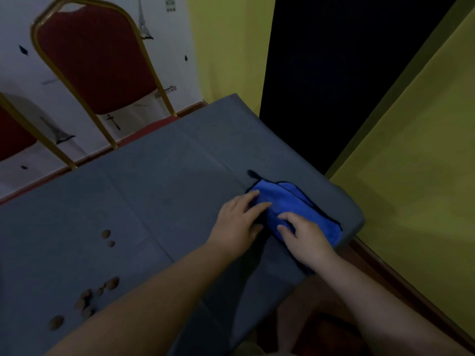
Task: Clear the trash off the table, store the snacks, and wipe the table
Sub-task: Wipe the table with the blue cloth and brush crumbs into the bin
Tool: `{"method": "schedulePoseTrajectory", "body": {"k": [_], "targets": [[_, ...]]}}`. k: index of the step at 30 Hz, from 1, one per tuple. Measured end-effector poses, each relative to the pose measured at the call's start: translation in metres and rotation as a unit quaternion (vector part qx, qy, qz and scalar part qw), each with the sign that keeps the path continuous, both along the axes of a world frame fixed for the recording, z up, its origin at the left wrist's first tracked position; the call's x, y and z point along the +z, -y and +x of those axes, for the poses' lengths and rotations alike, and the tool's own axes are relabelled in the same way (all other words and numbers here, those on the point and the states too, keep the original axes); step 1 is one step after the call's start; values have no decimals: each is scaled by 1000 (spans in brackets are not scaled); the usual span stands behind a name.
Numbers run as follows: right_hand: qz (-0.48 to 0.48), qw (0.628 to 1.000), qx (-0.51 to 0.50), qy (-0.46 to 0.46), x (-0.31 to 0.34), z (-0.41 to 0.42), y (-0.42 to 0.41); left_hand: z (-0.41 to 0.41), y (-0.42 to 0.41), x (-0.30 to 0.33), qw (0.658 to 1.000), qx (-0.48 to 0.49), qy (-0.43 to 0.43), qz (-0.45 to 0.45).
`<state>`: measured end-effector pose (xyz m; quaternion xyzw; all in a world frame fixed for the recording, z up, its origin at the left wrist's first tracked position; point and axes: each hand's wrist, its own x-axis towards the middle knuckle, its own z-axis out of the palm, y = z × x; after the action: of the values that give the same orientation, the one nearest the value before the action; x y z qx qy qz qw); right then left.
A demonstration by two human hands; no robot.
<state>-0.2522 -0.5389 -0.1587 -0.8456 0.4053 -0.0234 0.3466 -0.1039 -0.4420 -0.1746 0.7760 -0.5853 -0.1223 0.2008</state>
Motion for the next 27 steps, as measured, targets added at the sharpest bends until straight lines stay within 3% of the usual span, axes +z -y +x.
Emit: {"method": "schedulePoseTrajectory", "body": {"k": [3, 5, 9, 13, 21, 27], "targets": [[101, 994, -30, 17, 4, -7, -5, 4, 1, 2, 993, -14, 116, -9], [114, 993, -25, 9, 7, -10, -5, 4, 4, 9, 991, -29, 131, 12], [8, 997, 13, -81, 23, -8, 1, -2, 29, 27, 991, -22, 119, 61], [-121, 974, 13, -193, 21, -6, 20, -9, 56, 30, 991, -9, 111, 72], [0, 964, -3, -267, -13, -10, 46, -11, 58, 10, 986, 109, 59, 107], [21, 973, 40, -225, -3, -5, 26, 1, 29, 7, 977, 174, 56, 113]]}}
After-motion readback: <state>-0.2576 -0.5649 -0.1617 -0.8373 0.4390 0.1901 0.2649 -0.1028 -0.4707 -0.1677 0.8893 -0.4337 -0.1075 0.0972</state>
